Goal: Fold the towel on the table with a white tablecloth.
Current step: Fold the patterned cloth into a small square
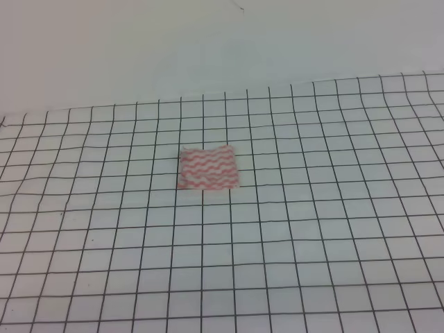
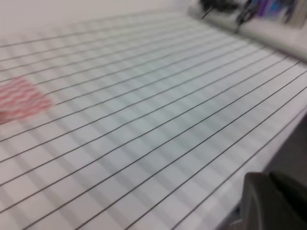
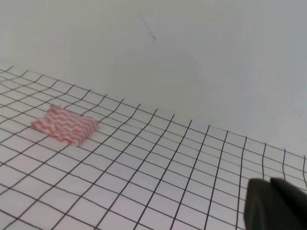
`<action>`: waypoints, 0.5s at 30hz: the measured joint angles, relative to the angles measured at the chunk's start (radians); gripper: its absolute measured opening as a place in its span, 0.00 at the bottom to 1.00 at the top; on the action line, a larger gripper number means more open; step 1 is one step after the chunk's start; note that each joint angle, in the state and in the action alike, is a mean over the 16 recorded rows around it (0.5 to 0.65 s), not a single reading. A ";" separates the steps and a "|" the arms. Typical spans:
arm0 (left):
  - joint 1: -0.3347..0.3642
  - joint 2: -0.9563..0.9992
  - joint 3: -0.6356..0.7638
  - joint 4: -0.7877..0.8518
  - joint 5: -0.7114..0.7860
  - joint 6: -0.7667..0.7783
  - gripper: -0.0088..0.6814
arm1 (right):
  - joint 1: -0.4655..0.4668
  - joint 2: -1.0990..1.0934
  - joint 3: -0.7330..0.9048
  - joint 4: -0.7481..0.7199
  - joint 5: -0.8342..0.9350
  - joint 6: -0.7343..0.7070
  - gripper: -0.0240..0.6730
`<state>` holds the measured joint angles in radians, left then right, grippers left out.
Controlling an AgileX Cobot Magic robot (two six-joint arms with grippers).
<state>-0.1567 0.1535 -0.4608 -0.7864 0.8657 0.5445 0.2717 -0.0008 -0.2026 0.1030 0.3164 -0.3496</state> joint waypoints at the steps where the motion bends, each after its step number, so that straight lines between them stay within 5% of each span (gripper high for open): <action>1: 0.000 -0.006 0.006 0.033 -0.016 -0.004 0.01 | 0.000 0.000 0.000 0.000 0.000 0.001 0.03; 15: 0.013 -0.155 0.279 0.509 -0.582 -0.229 0.01 | 0.000 0.000 0.000 0.001 0.001 0.004 0.03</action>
<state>-0.1439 -0.0015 -0.1814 -0.2775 0.2837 0.3153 0.2717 -0.0005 -0.2026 0.1036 0.3170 -0.3456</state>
